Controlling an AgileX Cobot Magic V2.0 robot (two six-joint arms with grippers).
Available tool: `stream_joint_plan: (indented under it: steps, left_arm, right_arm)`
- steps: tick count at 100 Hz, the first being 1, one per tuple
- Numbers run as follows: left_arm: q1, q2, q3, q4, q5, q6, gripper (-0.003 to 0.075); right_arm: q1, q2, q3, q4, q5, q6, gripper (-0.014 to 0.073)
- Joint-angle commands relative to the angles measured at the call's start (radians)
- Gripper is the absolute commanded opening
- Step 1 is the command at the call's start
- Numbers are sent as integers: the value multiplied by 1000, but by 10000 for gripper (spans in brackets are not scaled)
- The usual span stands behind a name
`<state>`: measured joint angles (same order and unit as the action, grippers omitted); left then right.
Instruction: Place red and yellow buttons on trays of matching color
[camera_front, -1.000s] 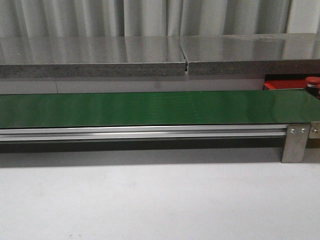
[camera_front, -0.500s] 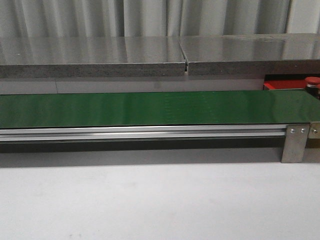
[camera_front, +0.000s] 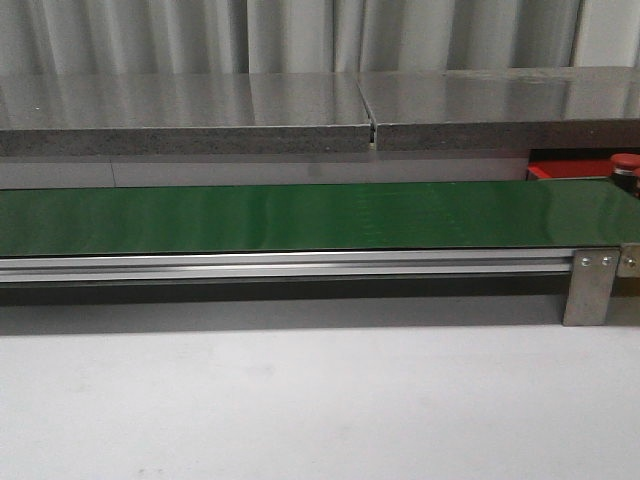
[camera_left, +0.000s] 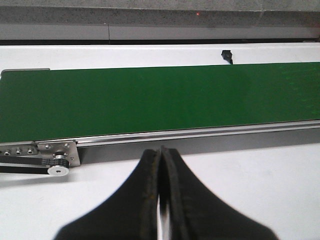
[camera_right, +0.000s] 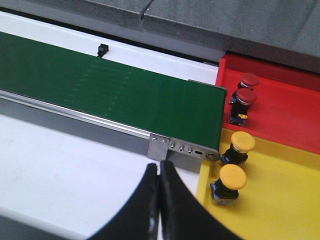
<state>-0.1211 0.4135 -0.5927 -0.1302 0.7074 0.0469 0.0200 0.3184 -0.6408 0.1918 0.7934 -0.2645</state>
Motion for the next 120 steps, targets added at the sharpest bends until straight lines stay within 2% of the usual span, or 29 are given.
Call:
stream_joint_plan:
  steps: [1,20,38,65,80,85,92,104,109,114,120]
  left_arm:
    - [-8,10,-23,-18,-105,-3,-19]
    - [-4,38,-29,15,-128,-6,-20]
    - [40,178,-96,19,-158,-68,-20]
    - [251,474,-252,13,-163,-94,-19]
    - [364,628,-327,10,-115,-92,-1]
    - [396,664,-345,10,-98,-92,40]
    - [436,716,-369,10,-80,-80,157]
    - [498,791,-407,10,-49,-80,474]
    - [524,816,-422,10,-30,-80,568]
    - [551,840,-435,10,-5,-80,617]
    - [583,866,-448,12,21,-80,620]
  right_arm:
    - [2,-3,-17,12,-65,-11,-68]
    - [2,-2,-17,-2,-27,-11,-68]
    - [2,-2,-17,-1,-25,-11,-68]
    - [2,-2,-17,-1,-25,-11,-68]
    - [2,-2,-17,-1,-25,-11,-68]
    - [2,-2,-17,-1,-25,-11,-68]
    - [2,-2,-17,-1,-25,-11,-68]
    - [2,-2,-17,-1,-25,-11,-68]
    - [2,-2,-17,-1,-25,-11,-68]
    - [2,-2,-17,-1,-25,-11,-68]
    - [2,-2,-17,-1,-25,-11,-68]
